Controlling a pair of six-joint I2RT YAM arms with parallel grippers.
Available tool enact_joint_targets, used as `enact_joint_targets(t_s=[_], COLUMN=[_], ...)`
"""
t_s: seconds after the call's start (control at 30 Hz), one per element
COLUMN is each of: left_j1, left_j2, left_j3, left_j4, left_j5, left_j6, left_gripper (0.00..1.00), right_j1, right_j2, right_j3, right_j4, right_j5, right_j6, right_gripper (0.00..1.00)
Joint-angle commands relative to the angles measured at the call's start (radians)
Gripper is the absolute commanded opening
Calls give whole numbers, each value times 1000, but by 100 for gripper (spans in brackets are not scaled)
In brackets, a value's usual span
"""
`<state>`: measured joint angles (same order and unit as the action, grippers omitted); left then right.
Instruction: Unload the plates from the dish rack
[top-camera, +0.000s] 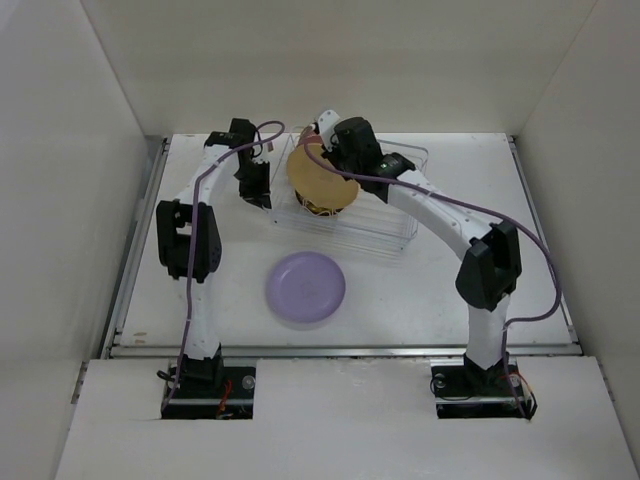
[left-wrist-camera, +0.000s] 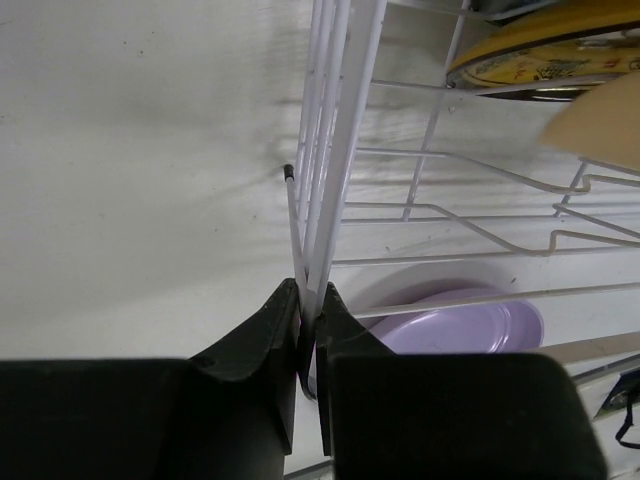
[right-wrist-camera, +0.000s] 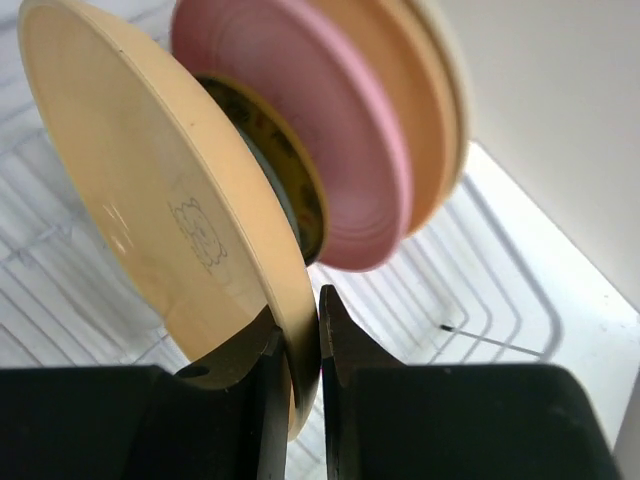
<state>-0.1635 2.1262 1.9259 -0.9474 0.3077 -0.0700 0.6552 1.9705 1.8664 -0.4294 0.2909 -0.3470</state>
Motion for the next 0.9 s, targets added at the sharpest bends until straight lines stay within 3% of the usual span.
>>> enact_joint_targets(t_s=[0.0,0.33,0.47,0.6,0.63,0.73,0.87], left_j1=[2,2,24,24,24,24,24], left_j2=[-58,-153,-178,-152,-143,-106,-68], left_j3=[-40,-192,-232,-245,-232,-205,-114], left_j4=[-1,70,122,131,131,121,85], left_j5=[64,110,143,195,195,206,148], left_j6=[-137,-309,-401,-419,-419,-401,-323], left_gripper=[0,0,0,0,0,0,0], right_j1=[-19,-9,-32,-68,-68,-68,1], right_j2=[-116,-194,-216,-281,-297,-363,-413], right_j3=[23,34,114,59,31,-146,-369], right_j4=[167,221,77,-75,-97,-126,-126], right_j5=[122,183,173,-72,-254,-559,-650], right_j6=[55,58,262,403,404,413,482], right_gripper=[0,0,0,0,0,0,0])
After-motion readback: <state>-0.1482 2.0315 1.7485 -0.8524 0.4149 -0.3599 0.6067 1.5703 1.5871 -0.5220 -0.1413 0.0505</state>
